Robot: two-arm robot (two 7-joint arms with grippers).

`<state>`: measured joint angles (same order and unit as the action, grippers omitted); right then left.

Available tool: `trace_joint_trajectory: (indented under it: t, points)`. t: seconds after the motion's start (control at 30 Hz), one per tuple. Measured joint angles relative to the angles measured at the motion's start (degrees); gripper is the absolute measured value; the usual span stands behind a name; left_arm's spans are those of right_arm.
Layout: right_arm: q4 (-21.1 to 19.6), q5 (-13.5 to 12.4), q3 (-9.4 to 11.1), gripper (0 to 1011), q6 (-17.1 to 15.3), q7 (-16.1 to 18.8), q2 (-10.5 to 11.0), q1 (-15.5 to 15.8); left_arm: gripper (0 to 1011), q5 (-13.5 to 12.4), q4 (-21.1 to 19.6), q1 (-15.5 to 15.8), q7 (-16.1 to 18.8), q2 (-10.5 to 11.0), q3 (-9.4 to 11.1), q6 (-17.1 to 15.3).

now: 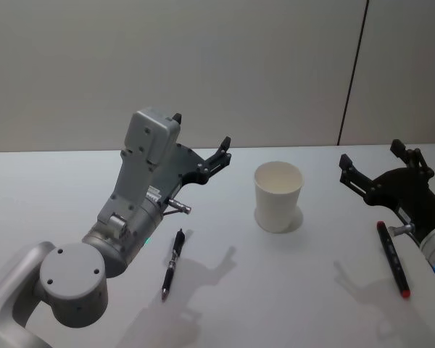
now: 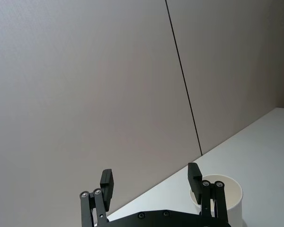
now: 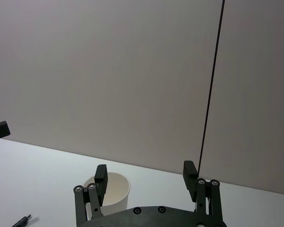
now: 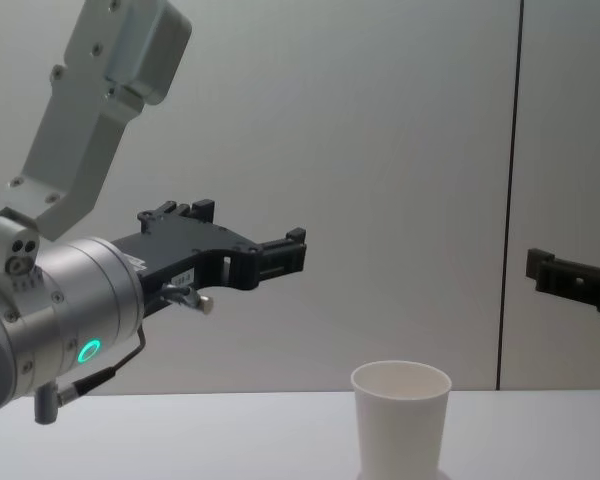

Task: Place the pen into the pen holder.

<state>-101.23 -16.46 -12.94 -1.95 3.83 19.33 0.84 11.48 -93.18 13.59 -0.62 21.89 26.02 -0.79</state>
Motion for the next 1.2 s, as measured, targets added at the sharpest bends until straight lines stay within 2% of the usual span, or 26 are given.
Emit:
trace_joint_trajectory:
  t: [1.2]
  points:
    - [0.0,0.0,0.0,1002,0.0,0.0,0.0,0.0,1004,0.0,0.0,0.0,0.0,0.0,0.0,0.0]
